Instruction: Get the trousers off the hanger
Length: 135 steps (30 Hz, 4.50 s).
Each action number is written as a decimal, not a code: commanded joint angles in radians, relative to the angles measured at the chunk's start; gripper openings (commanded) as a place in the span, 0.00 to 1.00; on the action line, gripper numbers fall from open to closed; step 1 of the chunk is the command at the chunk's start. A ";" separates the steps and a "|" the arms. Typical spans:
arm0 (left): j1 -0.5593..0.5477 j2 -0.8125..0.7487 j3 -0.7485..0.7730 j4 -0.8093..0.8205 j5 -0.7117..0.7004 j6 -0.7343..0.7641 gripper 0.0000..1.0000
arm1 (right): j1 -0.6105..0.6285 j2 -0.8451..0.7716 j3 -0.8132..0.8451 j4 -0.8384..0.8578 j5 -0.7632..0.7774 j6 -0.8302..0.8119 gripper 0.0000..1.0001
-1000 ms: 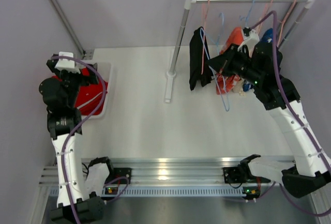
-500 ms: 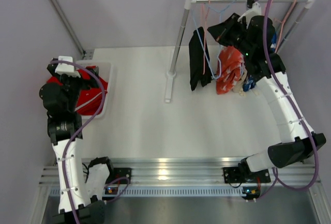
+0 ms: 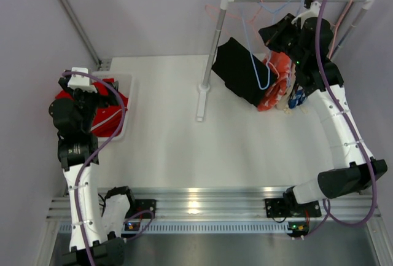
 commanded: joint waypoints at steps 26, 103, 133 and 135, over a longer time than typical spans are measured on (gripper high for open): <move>0.001 -0.019 -0.012 0.015 0.013 0.002 0.99 | 0.104 0.256 0.288 0.051 -0.212 -0.136 0.00; 0.001 -0.056 -0.004 -0.065 0.016 -0.044 0.99 | -0.038 0.314 0.016 0.261 -0.124 -0.130 0.38; 0.001 -0.032 0.007 -0.066 0.016 -0.053 0.99 | -0.088 0.253 0.118 0.266 -0.314 0.040 0.00; 0.000 -0.036 0.010 -0.069 0.016 -0.053 0.99 | -0.096 0.244 0.131 0.277 -0.323 0.054 0.00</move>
